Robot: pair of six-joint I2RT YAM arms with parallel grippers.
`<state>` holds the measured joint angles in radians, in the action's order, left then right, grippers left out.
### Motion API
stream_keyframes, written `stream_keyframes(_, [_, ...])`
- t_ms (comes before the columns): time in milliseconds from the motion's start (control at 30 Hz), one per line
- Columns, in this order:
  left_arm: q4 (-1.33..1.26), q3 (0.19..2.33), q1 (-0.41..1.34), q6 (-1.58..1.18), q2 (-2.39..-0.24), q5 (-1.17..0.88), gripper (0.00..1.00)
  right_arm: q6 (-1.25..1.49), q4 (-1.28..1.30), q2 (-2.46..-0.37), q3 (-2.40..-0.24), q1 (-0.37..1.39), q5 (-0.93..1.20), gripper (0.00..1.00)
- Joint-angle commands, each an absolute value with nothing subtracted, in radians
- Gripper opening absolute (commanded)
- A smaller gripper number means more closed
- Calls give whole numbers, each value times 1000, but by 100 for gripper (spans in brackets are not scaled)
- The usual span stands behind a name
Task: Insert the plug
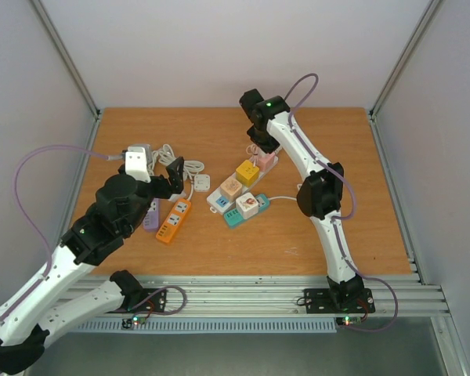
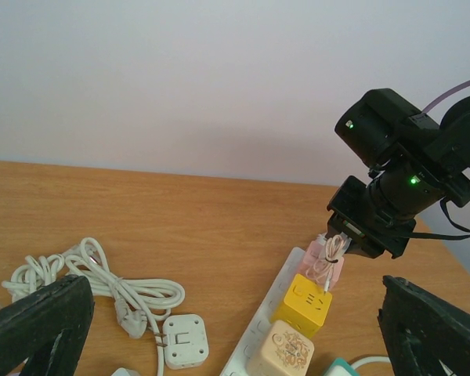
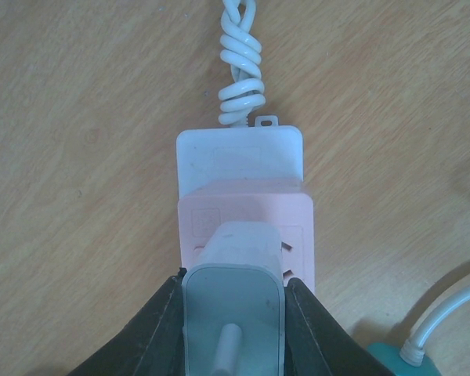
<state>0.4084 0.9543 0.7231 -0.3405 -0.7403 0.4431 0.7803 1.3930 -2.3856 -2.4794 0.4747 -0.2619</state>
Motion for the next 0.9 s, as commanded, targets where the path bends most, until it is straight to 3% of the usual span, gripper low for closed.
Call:
stream_keyframes(0, [372,950,718,-341,-750,465,99,790,1434,-2483,-2474,468,-259,1])
stream_keyframes(600, [372,952,717,-335,-773,471,99,774,1409,-2507,-2418,443,-186,1])
stream_keyframes(733, [376,959,715,-334,-793,464,99,720,1372,-2447,-2422,443,-207,18])
stream_keyframes(867, [396,977,704,-334,-829,445,99,641,1328,-2346,-2424,442,-220,48])
